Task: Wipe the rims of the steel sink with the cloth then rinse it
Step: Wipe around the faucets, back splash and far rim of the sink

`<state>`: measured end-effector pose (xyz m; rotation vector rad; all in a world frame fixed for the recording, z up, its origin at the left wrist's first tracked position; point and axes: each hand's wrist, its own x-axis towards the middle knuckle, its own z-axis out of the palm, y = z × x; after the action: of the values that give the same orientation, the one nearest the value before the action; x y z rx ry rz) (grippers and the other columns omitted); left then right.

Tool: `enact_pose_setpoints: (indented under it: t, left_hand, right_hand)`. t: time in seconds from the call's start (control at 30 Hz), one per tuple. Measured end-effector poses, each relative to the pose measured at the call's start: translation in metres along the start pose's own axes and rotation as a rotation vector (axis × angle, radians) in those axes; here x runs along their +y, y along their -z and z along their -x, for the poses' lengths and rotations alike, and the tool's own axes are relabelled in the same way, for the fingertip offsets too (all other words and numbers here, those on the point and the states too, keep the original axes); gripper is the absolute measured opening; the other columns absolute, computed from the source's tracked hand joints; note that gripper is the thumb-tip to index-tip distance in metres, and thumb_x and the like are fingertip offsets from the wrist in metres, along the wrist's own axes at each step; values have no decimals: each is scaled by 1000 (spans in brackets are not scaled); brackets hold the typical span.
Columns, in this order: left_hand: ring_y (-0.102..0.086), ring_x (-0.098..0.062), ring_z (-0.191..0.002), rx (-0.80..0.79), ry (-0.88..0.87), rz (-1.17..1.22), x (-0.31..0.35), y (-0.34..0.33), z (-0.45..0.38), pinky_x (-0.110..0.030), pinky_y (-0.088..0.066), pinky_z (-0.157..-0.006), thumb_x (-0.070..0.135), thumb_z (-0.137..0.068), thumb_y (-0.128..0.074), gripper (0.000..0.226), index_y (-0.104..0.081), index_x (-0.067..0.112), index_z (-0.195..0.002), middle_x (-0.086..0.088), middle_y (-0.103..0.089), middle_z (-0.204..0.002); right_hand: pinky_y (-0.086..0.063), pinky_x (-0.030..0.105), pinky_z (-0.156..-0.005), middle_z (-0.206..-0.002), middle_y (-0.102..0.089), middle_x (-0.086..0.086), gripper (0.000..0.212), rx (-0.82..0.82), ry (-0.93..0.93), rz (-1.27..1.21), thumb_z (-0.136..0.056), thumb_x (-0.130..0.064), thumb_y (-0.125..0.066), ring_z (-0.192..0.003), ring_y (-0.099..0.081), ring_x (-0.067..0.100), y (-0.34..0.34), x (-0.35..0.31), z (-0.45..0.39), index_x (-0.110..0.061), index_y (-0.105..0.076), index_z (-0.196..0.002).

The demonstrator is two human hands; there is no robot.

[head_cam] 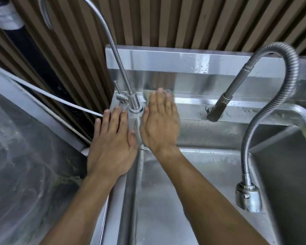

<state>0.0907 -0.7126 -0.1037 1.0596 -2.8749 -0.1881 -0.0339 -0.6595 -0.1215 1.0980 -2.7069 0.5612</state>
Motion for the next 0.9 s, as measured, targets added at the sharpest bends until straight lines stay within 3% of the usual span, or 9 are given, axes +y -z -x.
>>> enact_pose_setpoints:
  t: [0.13, 0.27, 0.4, 0.43, 0.5, 0.6, 0.7, 0.77, 0.9]
  left_hand:
    - [0, -25, -160, -1, -3, 18, -2, 0, -1, -44, 1, -129, 45, -98, -4, 73, -10, 17, -165, -5, -5, -173]
    - [3, -24, -159, -5, -2, 33, -1, 1, -2, -42, 3, -129, 44, -98, -5, 72, -7, 18, -165, -3, -1, -173]
    - [-1, -26, -159, 3, -5, 11, -1, 0, -2, -45, 0, -129, 44, -100, -7, 70, -10, 17, -165, -5, -5, -173]
    - [-1, -26, -159, 2, -5, 9, -1, 0, -2, -45, -1, -129, 44, -100, -6, 70, -10, 17, -164, -5, -5, -173]
    - [0, -26, -159, -8, -3, 10, 0, 0, -2, -46, 0, -129, 45, -99, -5, 71, -10, 18, -165, -4, -4, -173]
    - [-1, -27, -159, -10, -11, 23, -1, 0, -3, -46, -1, -129, 47, -98, -3, 73, -13, 19, -164, -4, -5, -173]
    - [-2, -27, -159, -15, -19, 23, -2, 0, -3, -47, -2, -129, 48, -97, -2, 74, -14, 19, -164, -5, -6, -173]
    - [-2, -27, -159, -16, -15, 29, -2, 0, -3, -47, -3, -129, 47, -97, -2, 74, -13, 19, -164, -5, -6, -173]
    - [-1, -26, -159, -16, -10, 29, -2, 0, -2, -48, -2, -129, 48, -97, -1, 73, -9, 20, -164, -4, -4, -173]
  right_hand:
    - [-26, 42, -127, -160, -45, 6, 53, 65, 201, -47, -108, -33, -29, -154, -32, 27, -4, 21, -1, -12, -49, -152]
    - [-23, 43, -127, -162, -41, 7, 50, 188, -117, 17, -109, -29, -34, -154, -31, 29, 1, 61, 2, -11, -44, -155]
    - [-18, 48, -128, -167, -27, 19, 58, 193, -394, 51, -108, -28, -28, -156, -23, 38, 2, 41, -4, 1, -28, -159]
    - [-18, 48, -128, -167, -26, 19, 59, 187, -373, 32, -108, -29, -25, -155, -23, 39, 1, 30, -4, 1, -28, -159]
    - [-20, 47, -128, -167, -29, 14, 60, 159, -162, -19, -106, -31, -21, -156, -24, 35, -4, 15, 2, -4, -34, -158]
    - [-18, 41, -129, -167, -31, 4, 56, 93, 45, -65, -108, -33, -25, -157, -22, 25, -3, 35, 8, -13, -37, -158]
    - [-21, 42, -128, -165, -36, 6, 52, 200, -169, -19, -109, -30, -33, -155, -28, 27, 2, 66, 3, -13, -40, -157]
    - [-32, 47, -124, -160, -44, 8, 47, 256, -288, -64, -109, -25, -39, -152, -35, 29, 6, 69, -2, -11, -47, -153]
    - [-47, 49, -112, -147, -60, 4, 36, 421, -440, -450, -108, -19, -45, -145, -47, 25, 10, 57, -10, -16, -62, -139]
